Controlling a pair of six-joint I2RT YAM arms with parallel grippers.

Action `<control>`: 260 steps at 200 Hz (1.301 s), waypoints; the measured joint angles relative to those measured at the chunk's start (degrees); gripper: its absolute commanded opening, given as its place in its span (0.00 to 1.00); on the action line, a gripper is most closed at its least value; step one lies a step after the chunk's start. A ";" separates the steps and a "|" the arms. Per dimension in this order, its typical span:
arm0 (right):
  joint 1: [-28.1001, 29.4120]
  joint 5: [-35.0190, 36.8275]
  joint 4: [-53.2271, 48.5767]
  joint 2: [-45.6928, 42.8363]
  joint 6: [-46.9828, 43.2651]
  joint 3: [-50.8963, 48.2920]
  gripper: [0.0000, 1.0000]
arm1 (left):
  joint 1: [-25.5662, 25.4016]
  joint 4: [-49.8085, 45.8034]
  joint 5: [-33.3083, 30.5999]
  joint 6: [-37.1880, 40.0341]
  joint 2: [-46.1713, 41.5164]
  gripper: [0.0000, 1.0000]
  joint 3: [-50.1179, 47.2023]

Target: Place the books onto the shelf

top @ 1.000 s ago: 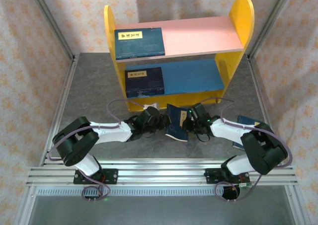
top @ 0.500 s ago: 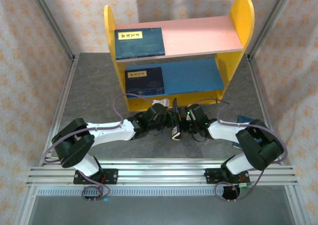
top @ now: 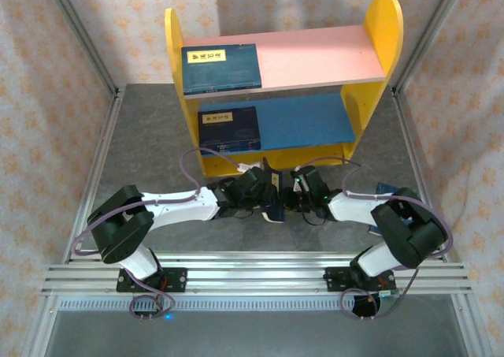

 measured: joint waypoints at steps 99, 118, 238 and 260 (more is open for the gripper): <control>1.29 -0.02 -1.90 -1.18 -1.14 -0.09 0.26 | 0.00 -6.56 -1.03 2.73 -0.22 0.21 0.00; 1.79 -0.02 -3.39 -2.10 -1.18 -0.26 0.26 | 0.00 -7.41 -1.01 3.50 -0.37 0.17 0.02; -4.22 7.41 -29.66 -28.87 -6.10 10.23 0.60 | -0.02 -23.56 2.67 22.18 -20.39 0.02 10.43; -5.42 10.47 -34.49 -34.58 -7.89 18.10 0.60 | -0.79 -30.36 3.39 27.85 -25.42 0.01 20.96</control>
